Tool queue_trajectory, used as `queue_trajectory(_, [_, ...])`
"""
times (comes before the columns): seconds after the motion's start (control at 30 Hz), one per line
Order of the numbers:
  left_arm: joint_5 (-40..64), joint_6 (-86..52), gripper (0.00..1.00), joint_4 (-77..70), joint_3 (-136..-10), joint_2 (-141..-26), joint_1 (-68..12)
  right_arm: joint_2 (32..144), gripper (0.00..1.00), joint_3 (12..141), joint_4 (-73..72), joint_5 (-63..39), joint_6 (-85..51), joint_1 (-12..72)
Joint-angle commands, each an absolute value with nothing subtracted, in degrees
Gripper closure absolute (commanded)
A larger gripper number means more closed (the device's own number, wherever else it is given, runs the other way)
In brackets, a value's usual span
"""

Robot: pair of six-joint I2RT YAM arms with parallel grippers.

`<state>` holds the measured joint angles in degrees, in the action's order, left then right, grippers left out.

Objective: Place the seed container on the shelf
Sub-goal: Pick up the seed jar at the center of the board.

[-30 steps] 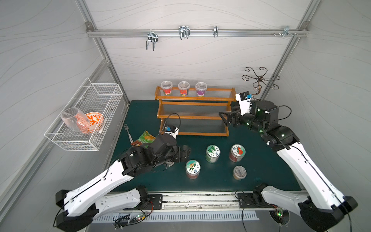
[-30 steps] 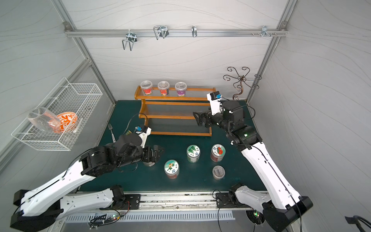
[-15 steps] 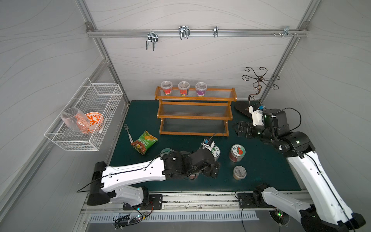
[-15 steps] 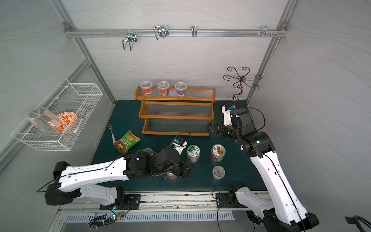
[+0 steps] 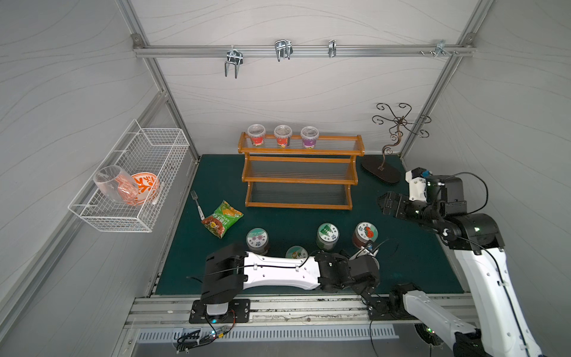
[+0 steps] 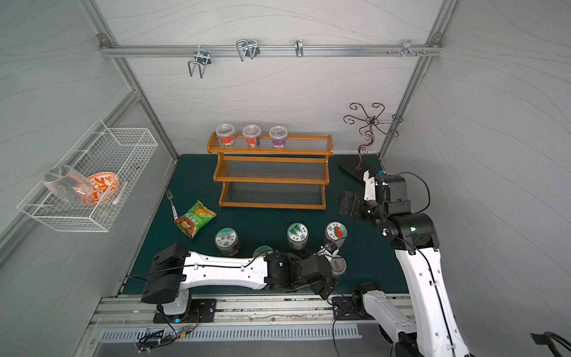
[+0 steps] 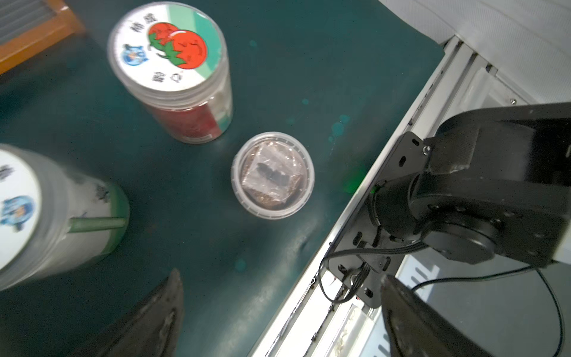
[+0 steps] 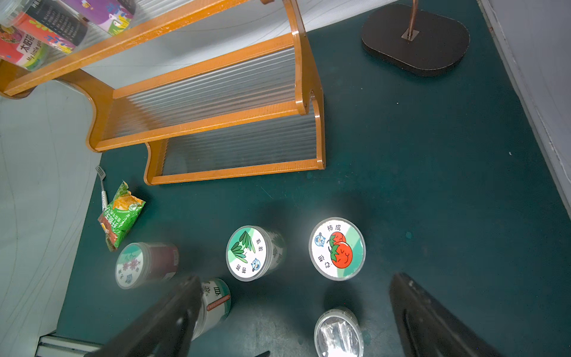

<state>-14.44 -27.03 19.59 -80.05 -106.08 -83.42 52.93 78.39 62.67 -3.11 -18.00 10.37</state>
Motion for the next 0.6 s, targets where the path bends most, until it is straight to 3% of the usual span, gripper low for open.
queue_trajectory(0.0, [-13.9, -23.3, 0.0, 17.7, -85.0, -109.9, -83.6, 52.1, 0.01, 79.7, 65.0, -4.0, -16.5, 8.8])
queue_trajectory(0.57, [-18.7, -26.0, 0.0, 16.2, -90.4, -120.3, -82.1, 50.8, 0.01, 77.4, 63.9, -6.1, -16.0, 6.5])
